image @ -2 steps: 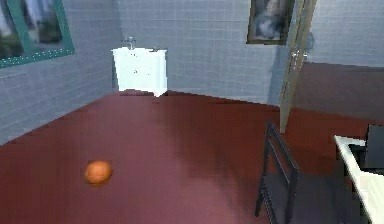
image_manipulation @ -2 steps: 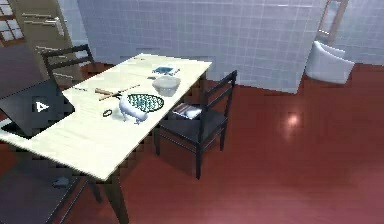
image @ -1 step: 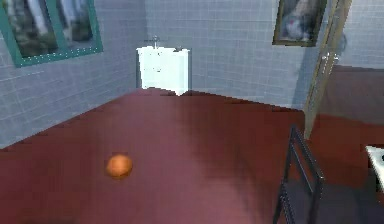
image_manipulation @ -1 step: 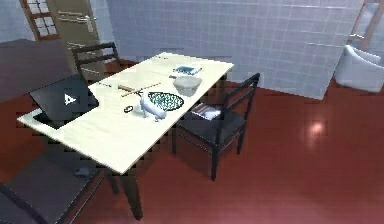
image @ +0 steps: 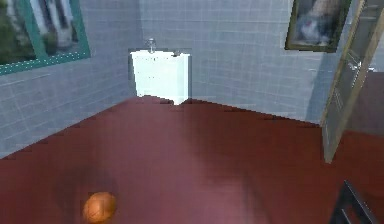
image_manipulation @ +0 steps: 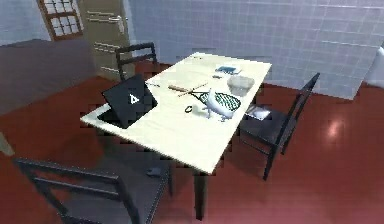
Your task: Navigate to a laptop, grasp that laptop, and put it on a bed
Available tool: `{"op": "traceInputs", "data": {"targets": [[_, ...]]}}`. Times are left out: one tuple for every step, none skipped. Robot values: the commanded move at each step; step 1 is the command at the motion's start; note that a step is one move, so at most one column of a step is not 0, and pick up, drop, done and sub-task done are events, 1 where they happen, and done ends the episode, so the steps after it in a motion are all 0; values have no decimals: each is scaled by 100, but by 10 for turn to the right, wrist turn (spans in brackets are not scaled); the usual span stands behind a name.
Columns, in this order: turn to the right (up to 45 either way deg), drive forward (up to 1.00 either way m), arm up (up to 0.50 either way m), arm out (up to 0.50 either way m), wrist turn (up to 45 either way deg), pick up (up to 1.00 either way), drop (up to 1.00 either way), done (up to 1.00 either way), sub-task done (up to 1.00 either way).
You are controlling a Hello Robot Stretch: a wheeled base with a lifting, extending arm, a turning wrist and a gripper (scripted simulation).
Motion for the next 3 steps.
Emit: {"op": "traceInputs", "data": {"targets": [[-150, 0, 0, 0, 0, 0, 0, 0, 0], [390, 0, 0, 0, 0, 0, 0, 0, 0], [0, 60, 0, 0, 0, 0, 0, 0, 0]]}}
